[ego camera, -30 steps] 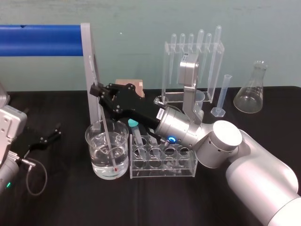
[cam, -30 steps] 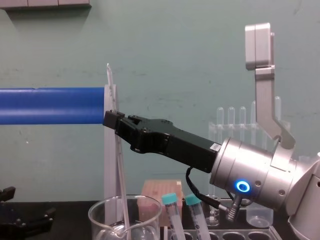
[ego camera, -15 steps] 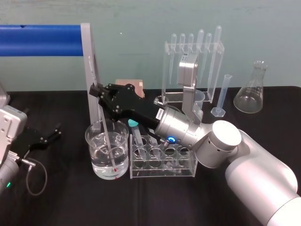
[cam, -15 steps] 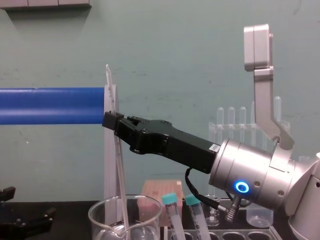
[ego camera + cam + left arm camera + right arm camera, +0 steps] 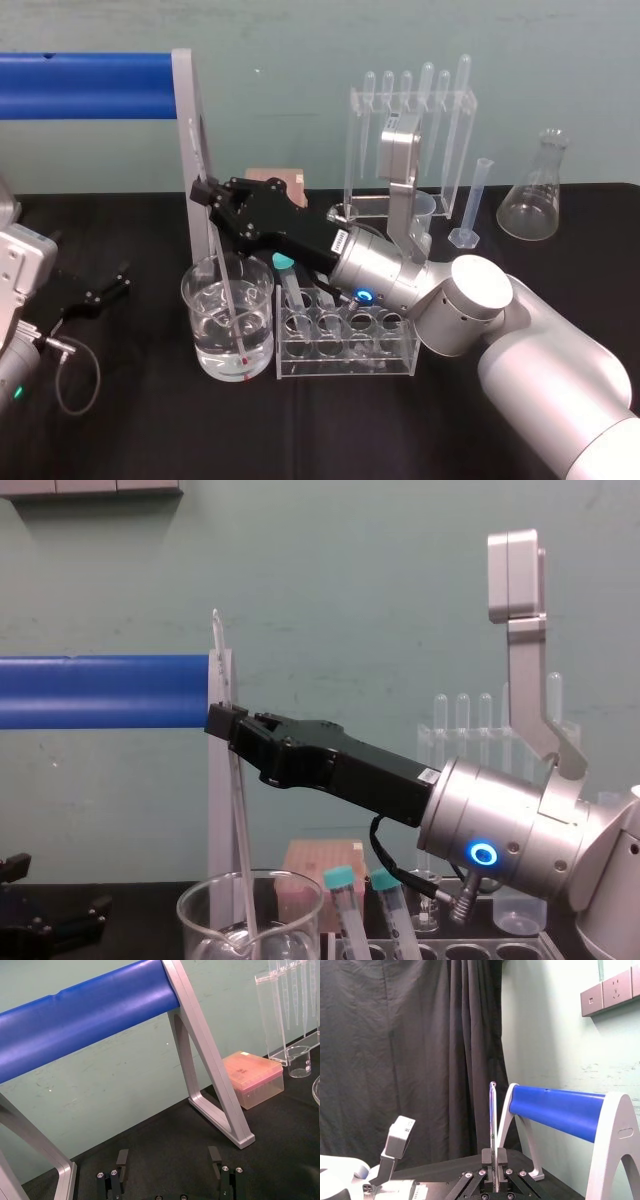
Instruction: Hold the thermometer with one hand and immerse one end into the beaker, then reinsert it into the test tube rack.
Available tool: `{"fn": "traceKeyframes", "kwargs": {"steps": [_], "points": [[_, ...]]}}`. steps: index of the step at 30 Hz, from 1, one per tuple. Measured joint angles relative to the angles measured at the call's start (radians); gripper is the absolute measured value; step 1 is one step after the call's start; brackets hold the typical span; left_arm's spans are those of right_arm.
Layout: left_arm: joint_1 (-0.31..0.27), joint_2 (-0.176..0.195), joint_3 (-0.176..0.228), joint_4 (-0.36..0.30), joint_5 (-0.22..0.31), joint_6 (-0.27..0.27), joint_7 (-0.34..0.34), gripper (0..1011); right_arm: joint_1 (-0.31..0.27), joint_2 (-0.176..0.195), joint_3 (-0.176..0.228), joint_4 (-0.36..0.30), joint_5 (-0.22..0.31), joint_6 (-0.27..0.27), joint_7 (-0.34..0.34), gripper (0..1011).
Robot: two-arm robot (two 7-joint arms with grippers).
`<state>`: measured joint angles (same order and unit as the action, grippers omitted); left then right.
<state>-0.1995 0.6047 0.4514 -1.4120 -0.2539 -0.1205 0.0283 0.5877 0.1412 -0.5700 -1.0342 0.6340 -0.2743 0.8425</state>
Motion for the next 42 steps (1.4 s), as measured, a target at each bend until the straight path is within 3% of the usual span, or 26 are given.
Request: {"fn": "traceKeyframes", "kwargs": {"steps": [17,22,27,28,31,35,40,42], "points": [[0.0,0.0,0.0,0.0,0.0,0.0,0.0,1008,0.005,0.008,0.005,-0.031,0.009,0.008,0.003,57],[0.0,0.0,0.0,0.0,0.0,0.0,0.0,1008,0.021,0.021,0.022,-0.093,0.043,0.035,0.012,57],[0.0,0.0,0.0,0.0,0.0,0.0,0.0,1008,0.052,0.05,0.063,-0.214,0.12,0.106,0.005,57],[0.0,0.0,0.0,0.0,0.0,0.0,0.0,1008,0.052,0.05,0.063,-0.214,0.12,0.106,0.005,57],[0.0,0.0,0.0,0.0,0.0,0.0,0.0,1008,0.067,0.072,0.091,-0.28,0.153,0.138,-0.017,57],[0.0,0.0,0.0,0.0,0.0,0.0,0.0,1008,0.073,0.133,0.134,-0.377,0.159,0.152,-0.079,57],[0.0,0.0,0.0,0.0,0.0,0.0,0.0,1008,0.024,0.221,0.174,-0.463,0.127,0.154,-0.165,57],[0.0,0.0,0.0,0.0,0.0,0.0,0.0,1008,-0.022,0.268,0.193,-0.508,0.114,0.164,-0.213,57]]}}
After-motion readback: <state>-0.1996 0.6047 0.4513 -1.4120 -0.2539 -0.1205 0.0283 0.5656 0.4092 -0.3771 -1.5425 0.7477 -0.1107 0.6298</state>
